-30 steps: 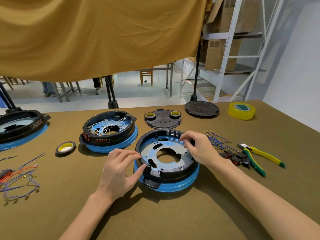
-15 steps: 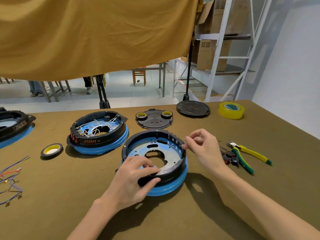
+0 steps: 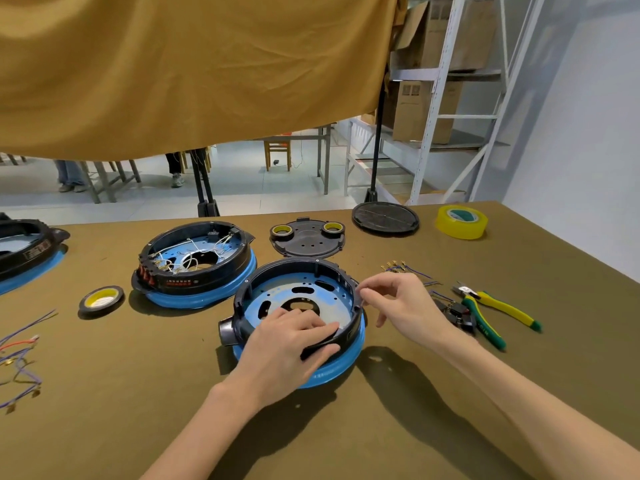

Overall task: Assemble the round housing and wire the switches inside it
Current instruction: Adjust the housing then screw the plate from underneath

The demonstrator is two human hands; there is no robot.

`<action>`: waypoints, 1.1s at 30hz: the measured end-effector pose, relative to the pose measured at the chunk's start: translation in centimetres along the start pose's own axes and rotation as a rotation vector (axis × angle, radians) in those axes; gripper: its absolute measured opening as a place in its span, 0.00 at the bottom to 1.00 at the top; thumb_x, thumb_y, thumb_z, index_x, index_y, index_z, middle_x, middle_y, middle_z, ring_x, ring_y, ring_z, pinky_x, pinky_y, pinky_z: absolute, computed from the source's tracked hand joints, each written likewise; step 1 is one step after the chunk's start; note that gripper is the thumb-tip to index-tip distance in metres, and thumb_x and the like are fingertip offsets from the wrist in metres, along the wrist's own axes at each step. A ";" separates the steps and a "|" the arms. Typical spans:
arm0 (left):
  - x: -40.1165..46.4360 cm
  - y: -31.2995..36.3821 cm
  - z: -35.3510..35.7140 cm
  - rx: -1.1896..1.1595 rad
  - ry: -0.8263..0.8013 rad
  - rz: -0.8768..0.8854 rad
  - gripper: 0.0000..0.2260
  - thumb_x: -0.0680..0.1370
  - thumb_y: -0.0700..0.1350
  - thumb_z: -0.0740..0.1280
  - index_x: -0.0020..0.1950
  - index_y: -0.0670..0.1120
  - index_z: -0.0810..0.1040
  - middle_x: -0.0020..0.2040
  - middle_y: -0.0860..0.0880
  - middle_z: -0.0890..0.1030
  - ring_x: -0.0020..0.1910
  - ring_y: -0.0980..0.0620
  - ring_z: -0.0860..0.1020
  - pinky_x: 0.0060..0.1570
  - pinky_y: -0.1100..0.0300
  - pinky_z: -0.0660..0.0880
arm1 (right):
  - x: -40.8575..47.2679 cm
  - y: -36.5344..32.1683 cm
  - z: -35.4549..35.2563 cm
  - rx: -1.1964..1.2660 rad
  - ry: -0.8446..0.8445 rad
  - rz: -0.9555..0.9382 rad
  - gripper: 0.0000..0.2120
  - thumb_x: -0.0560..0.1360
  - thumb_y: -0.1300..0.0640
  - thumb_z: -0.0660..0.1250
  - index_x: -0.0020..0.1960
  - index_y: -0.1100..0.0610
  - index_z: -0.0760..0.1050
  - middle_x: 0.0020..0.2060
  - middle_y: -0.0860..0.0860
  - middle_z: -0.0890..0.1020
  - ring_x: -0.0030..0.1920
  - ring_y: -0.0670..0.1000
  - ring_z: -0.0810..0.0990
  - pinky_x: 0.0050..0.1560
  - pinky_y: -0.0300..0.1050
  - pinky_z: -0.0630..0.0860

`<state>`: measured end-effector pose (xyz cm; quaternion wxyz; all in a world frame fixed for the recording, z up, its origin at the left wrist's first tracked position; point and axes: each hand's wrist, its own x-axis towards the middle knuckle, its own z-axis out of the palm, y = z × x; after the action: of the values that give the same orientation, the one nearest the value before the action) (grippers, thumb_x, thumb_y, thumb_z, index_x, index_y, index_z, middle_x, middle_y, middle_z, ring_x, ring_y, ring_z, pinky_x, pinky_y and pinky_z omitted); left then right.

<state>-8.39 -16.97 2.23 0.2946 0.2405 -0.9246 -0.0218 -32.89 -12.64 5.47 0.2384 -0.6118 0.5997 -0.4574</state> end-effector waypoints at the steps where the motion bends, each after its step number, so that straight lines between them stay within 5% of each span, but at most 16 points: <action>1: -0.3 -0.5 -0.3 -0.018 -0.002 0.013 0.17 0.82 0.59 0.62 0.65 0.55 0.82 0.54 0.58 0.83 0.51 0.60 0.79 0.54 0.59 0.76 | 0.0 0.0 0.1 -0.004 -0.009 -0.017 0.07 0.80 0.59 0.71 0.57 0.55 0.85 0.42 0.48 0.86 0.39 0.53 0.85 0.33 0.43 0.82; 5: -1.4 -1.7 -1.0 -0.049 0.050 -0.007 0.14 0.80 0.55 0.67 0.63 0.54 0.84 0.53 0.58 0.82 0.51 0.60 0.78 0.60 0.59 0.72 | -0.2 -0.4 0.7 -0.098 0.087 -0.133 0.11 0.75 0.58 0.77 0.57 0.50 0.82 0.41 0.42 0.86 0.44 0.44 0.85 0.45 0.34 0.78; 7: -1.5 -1.7 -0.8 -0.055 0.057 -0.015 0.15 0.80 0.56 0.67 0.63 0.54 0.84 0.52 0.58 0.83 0.51 0.61 0.77 0.60 0.60 0.72 | -0.3 -0.6 1.2 -0.080 0.110 -0.166 0.08 0.74 0.58 0.78 0.52 0.52 0.83 0.40 0.42 0.86 0.44 0.43 0.85 0.43 0.31 0.76; 13: -1.7 -1.8 -0.2 -0.046 0.074 -0.034 0.14 0.80 0.57 0.67 0.63 0.55 0.84 0.49 0.59 0.84 0.49 0.62 0.78 0.56 0.58 0.75 | -0.2 -0.3 2.0 -0.063 0.071 -0.233 0.03 0.75 0.60 0.76 0.49 0.55 0.85 0.40 0.45 0.85 0.44 0.50 0.84 0.40 0.38 0.78; 19: -1.8 -2.1 0.3 -0.037 0.102 -0.020 0.14 0.81 0.58 0.67 0.62 0.56 0.84 0.48 0.59 0.85 0.47 0.63 0.77 0.55 0.58 0.75 | -0.8 0.5 2.1 -0.082 0.040 -0.247 0.05 0.75 0.60 0.76 0.48 0.51 0.85 0.41 0.42 0.85 0.41 0.45 0.82 0.37 0.31 0.74; 29: -1.7 -2.0 0.5 -0.037 0.122 -0.024 0.14 0.80 0.58 0.67 0.62 0.56 0.84 0.47 0.59 0.85 0.47 0.63 0.77 0.56 0.58 0.75 | -1.0 0.8 2.5 -0.164 0.092 -0.331 0.05 0.75 0.59 0.75 0.50 0.52 0.83 0.42 0.38 0.83 0.45 0.47 0.83 0.43 0.34 0.77; 33: -1.6 -1.6 0.6 -0.015 0.142 -0.034 0.13 0.80 0.58 0.67 0.60 0.55 0.84 0.48 0.59 0.85 0.49 0.62 0.78 0.59 0.58 0.74 | -0.9 0.7 1.6 -0.050 0.307 -0.252 0.06 0.77 0.62 0.73 0.50 0.52 0.83 0.41 0.42 0.84 0.43 0.48 0.83 0.41 0.37 0.79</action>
<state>-6.87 -17.65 0.62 0.3608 0.2548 -0.8970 -0.0164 -31.81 -12.28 3.89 0.0700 -0.6107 0.5588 -0.5566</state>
